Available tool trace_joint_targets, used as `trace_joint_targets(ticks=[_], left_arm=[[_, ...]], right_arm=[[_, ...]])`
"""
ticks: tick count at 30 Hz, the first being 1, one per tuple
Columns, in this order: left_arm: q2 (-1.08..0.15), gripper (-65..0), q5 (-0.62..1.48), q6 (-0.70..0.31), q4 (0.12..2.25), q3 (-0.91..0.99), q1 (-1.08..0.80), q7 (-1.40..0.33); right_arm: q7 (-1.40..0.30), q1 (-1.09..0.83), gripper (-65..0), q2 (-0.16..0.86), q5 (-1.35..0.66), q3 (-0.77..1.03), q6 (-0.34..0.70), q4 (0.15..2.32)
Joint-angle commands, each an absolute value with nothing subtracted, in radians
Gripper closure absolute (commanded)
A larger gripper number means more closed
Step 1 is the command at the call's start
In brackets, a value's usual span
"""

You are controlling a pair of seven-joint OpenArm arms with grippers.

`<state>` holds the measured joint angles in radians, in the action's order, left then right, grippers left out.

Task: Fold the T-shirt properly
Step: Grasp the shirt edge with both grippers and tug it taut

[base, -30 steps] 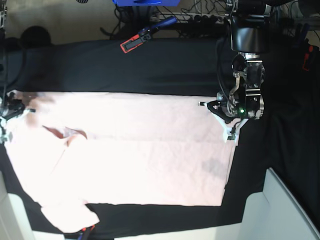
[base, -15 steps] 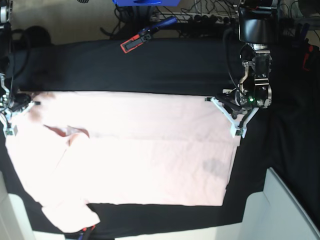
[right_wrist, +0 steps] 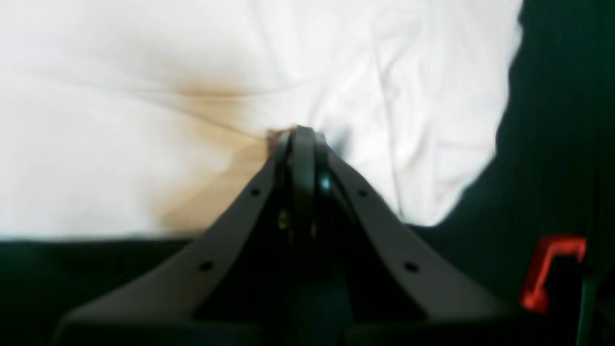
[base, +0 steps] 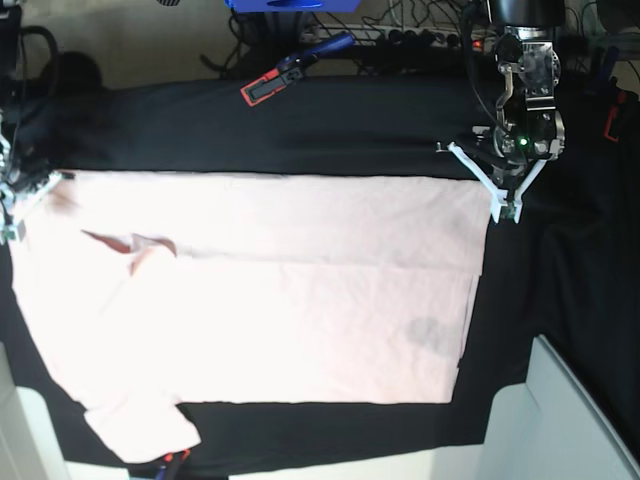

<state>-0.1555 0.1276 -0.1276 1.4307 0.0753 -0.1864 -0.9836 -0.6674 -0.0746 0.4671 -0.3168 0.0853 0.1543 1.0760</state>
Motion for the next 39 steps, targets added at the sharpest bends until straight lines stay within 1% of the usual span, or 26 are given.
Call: trace_joint_targets(ticks=[1,4,9,13,17,21,24,28,31,34,37,39], left_arm=[[-0.162,0.0,0.094,-0.111,1.422,0.079,-0.205,-1.069],[-0.162,0.0,0.094,-0.111,1.423,0.079,-0.205,-1.069],[-0.162,0.0,0.094,-0.111,1.434,0.079,-0.216,-1.069],[-0.159,0.0,0.094,-0.111,1.520,0.079,-0.216,-1.075],[-0.157,0.0,0.096,-0.111,1.638,0.081,-0.200,-1.184],[-0.156,0.0,0.096,-0.111,1.707,0.081,-0.143,-1.224],[-0.154,0.0,0.096,-0.111,1.650,0.070,-0.074,-1.225],[-0.133,0.0,0.094,-0.111,1.469,0.068,0.019,-1.221],[-0.127,0.0,0.096,-0.111,1.383,0.068,0.062,-1.210],[-0.127,0.0,0.094,-0.111,1.360,0.068,0.068,-1.135],[-0.127,0.0,0.094,-0.111,1.330,0.068,0.062,-1.113],[-0.128,0.0,0.094,-0.111,1.302,0.071,0.061,-1.110]], right_arm=[[-0.750,-0.097,0.0,0.481,-0.300,0.097,0.147,1.101],[-0.769,-0.108,0.0,0.479,-0.300,0.107,0.147,1.141],[-0.762,-0.094,0.0,0.479,-0.300,0.107,0.147,1.144],[-0.762,-0.048,0.0,0.479,-0.300,0.099,0.147,1.144],[-0.765,-0.013,0.0,0.481,-0.298,0.097,0.147,1.150],[-0.771,-0.012,0.0,0.481,-0.298,0.097,0.147,1.228],[-0.780,0.007,0.0,0.479,-0.298,0.097,0.147,1.224],[-0.773,0.039,0.0,0.464,-0.298,0.096,0.148,1.170],[-0.753,0.054,0.0,0.460,-0.298,0.094,0.150,1.145],[-0.740,0.071,0.0,0.460,-0.298,0.036,0.150,1.106],[-0.720,0.076,0.0,0.460,-0.298,-0.027,0.150,1.056],[-0.697,0.070,0.0,0.458,-0.298,-0.030,0.150,1.040]])
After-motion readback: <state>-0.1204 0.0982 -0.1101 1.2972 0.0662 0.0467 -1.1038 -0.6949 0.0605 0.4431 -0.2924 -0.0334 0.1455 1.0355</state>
